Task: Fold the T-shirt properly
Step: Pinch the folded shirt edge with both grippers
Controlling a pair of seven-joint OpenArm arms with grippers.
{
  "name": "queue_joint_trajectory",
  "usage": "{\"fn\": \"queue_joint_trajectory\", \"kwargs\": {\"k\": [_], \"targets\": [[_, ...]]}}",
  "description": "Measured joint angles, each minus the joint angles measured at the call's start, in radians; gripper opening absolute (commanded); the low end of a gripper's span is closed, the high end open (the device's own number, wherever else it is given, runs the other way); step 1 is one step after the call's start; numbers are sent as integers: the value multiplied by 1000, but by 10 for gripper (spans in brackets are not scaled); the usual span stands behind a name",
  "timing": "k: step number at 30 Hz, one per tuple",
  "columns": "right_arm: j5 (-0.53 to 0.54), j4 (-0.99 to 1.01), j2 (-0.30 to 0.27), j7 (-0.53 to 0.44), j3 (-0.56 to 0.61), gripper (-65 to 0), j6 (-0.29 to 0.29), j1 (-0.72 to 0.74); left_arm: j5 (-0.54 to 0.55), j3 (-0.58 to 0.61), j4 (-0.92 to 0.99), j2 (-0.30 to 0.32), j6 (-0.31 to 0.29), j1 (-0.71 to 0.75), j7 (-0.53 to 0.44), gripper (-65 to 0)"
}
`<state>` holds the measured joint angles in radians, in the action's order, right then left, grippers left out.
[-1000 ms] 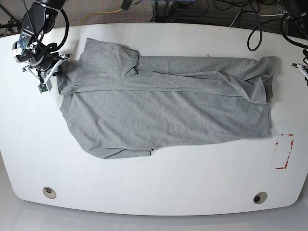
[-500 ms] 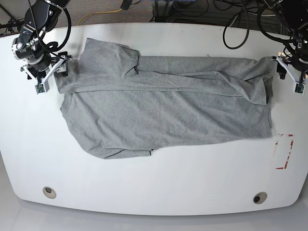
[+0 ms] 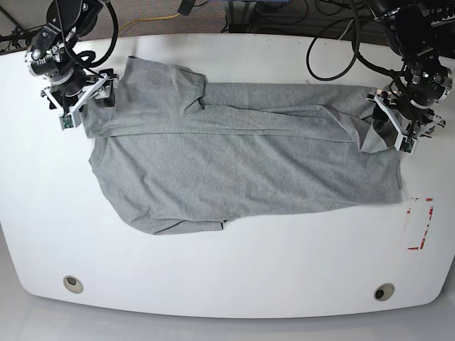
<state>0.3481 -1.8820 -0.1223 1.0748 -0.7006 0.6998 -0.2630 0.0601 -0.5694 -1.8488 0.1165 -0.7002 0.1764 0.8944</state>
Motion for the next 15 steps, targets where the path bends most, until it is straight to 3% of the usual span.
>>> {"fn": "queue_joint_trajectory", "kwargs": {"k": [5,15], "targets": [[81,7,-8,-2,-8,-182,-3,0,14,3,16,-27,0,-29,-8,-258],[68,142,-5,5,6,-184,-1,100,1,-2,42,-24,0,-41,3,-268]]}}
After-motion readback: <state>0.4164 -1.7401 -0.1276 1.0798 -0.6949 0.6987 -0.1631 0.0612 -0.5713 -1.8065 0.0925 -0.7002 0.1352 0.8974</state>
